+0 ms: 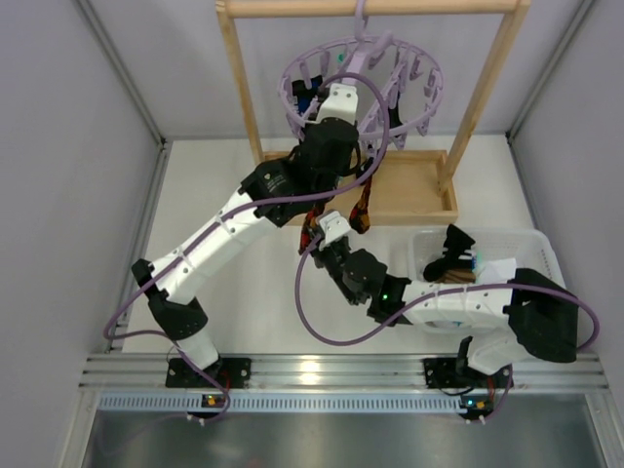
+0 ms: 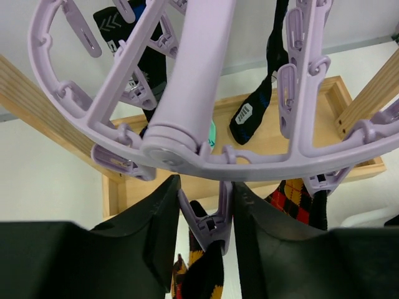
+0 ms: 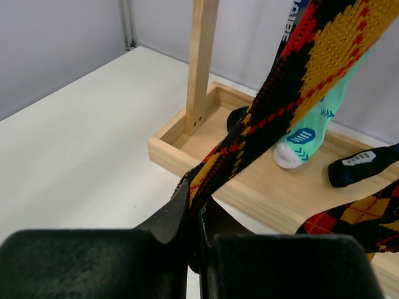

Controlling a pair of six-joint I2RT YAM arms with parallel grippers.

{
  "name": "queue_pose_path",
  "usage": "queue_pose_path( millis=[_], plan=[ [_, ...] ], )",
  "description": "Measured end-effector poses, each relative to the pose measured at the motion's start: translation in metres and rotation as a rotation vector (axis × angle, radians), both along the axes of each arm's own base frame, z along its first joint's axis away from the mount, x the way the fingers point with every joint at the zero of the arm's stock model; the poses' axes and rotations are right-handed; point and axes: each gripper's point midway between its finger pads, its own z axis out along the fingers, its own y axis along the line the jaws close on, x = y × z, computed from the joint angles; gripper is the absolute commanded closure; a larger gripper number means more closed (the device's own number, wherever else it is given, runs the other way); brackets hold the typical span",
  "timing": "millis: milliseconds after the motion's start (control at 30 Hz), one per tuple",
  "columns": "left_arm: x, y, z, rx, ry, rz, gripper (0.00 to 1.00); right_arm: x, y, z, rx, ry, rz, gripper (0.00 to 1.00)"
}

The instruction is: Remove the socks clipped to the hanger

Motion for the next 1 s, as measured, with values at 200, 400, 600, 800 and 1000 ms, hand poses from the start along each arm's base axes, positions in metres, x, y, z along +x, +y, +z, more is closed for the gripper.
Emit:
queue_pose_path(
  millis=[200, 400, 600, 800, 1000],
  plan=[
    [0.003, 0.001, 0.000, 0.002, -0.002, 0.006, 0.74, -0.001, 0.001, 0.000, -0.001, 0.000, 0.003, 1.00],
    [0.006, 0.004, 0.000, 0.001, 0.000, 0.014, 0.81, -0.006, -0.005, -0.005, -0.008, 0.006, 0.009, 1.00],
    [0.007, 0.005, -0.002, -0.005, 0.007, 0.007, 0.65, -0.022, -0.050, -0.007, 0.004, 0.057, -0.016, 1.00],
    [0.002, 0.007, -0.012, -0.012, 0.037, -0.022, 0.17, -0.007, -0.125, 0.016, 0.057, 0.184, -0.168, 1.00],
    [-0.020, 0.016, -0.032, -0.008, 0.095, -0.086, 0.02, 0.016, -0.230, 0.025, -0.029, 0.336, -0.515, 1.00]
  ],
)
